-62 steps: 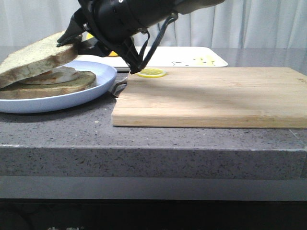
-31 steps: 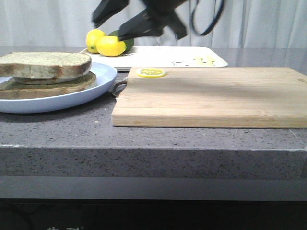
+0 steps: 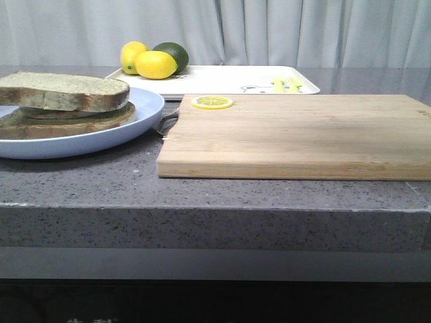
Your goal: Place bread and move sandwich to tray
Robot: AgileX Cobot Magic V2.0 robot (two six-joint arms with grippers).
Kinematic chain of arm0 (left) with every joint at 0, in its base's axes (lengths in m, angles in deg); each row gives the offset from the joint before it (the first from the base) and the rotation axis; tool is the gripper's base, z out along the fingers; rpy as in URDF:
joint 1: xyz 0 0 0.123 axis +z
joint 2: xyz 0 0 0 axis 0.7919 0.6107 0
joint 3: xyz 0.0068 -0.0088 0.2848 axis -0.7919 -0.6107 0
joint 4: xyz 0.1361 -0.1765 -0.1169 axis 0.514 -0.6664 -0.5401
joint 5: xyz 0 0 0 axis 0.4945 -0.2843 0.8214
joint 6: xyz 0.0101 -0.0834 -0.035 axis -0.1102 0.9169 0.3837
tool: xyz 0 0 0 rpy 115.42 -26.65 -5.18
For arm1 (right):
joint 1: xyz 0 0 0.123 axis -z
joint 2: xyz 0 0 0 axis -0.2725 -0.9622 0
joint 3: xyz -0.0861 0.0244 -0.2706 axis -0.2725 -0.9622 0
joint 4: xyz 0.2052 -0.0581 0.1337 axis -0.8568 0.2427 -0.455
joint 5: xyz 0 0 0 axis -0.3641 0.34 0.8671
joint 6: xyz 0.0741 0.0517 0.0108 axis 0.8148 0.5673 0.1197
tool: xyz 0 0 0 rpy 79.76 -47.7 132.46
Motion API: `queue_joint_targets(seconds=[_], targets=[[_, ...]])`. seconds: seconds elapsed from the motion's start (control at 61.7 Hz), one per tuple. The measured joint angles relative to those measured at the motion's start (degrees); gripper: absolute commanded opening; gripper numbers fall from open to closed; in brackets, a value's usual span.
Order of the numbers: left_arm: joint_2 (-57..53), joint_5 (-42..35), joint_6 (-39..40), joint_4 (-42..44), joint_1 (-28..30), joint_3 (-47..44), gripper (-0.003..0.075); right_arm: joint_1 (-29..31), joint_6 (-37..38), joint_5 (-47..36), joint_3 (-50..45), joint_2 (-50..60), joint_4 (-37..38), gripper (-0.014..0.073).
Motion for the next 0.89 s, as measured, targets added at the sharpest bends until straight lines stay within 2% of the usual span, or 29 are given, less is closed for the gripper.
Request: queue_joint_targets(seconds=[0.162, 0.357, 0.714, 0.811, 0.892], targets=[[0.00, -0.02, 0.00, 0.00, 0.00, 0.00, 0.0440, 0.00, 7.17, 0.64, -5.10, 9.48, 12.05, 0.0393], [0.00, -0.12, 0.00, 0.00, 0.00, 0.00, 0.0440, 0.00, 13.12, 1.23, -12.91, 19.89, 21.57, 0.0393], [0.40, 0.04, 0.00, 0.00, 0.00, 0.27, 0.0440, 0.00, 15.54, 0.84, -23.91, 32.07, 23.13, 0.0393], [2.61, 3.61, 0.00, 0.00, 0.97, 2.58, 0.0440, 0.00, 15.54, 0.58, -24.29, 32.83, 23.13, 0.0393], [5.81, 9.19, 0.00, 0.00, 4.09, 6.51, 0.0440, 0.00, 15.64, 0.33, -24.29, 32.93, 23.13, 0.0393]])
